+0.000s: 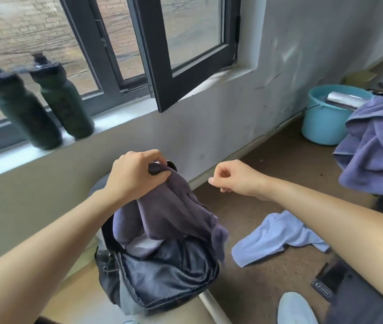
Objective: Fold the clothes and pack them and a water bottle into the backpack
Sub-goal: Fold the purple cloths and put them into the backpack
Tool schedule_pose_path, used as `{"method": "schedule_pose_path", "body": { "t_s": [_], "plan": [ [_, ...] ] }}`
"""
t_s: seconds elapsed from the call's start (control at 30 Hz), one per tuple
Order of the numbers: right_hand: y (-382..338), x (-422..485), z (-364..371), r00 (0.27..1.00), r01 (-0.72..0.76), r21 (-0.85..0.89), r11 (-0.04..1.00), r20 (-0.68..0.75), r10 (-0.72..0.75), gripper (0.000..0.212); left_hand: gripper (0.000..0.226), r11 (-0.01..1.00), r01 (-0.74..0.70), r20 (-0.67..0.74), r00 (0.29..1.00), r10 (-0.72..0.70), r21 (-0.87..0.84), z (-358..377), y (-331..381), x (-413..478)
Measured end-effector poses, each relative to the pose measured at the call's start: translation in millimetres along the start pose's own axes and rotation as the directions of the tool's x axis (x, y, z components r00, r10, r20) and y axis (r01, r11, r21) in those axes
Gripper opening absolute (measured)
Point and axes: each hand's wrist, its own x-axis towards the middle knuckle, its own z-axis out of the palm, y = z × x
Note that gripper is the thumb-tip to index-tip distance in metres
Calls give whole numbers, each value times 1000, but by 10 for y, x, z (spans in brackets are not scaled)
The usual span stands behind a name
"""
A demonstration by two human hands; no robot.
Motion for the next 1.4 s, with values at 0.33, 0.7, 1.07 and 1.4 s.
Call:
{"method": "schedule_pose_path", "body": {
  "t_s": [0.33, 0.7, 1.07, 1.4],
  "plan": [
    [-206, 36, 500, 990, 132, -56, 990, -33, -134, 39, 15, 921, -21, 149, 985, 85, -388, -131, 279, 96],
    [-152, 239, 787, 979, 199, -214, 956, 3, -203, 21, 22, 602, 85, 162, 984, 75, -794, -454, 324, 99],
    [222, 579, 369, 951, -39, -13, 999, -308, 33, 24, 21, 942, 88, 24, 996, -85, -324, -316, -331, 172],
    [68, 545, -202, 873, -125, -209, 970, -488, 7, 61, 17, 905, 410, 119, 899, -422, 115, -20, -1004, 81]
  ]
}}
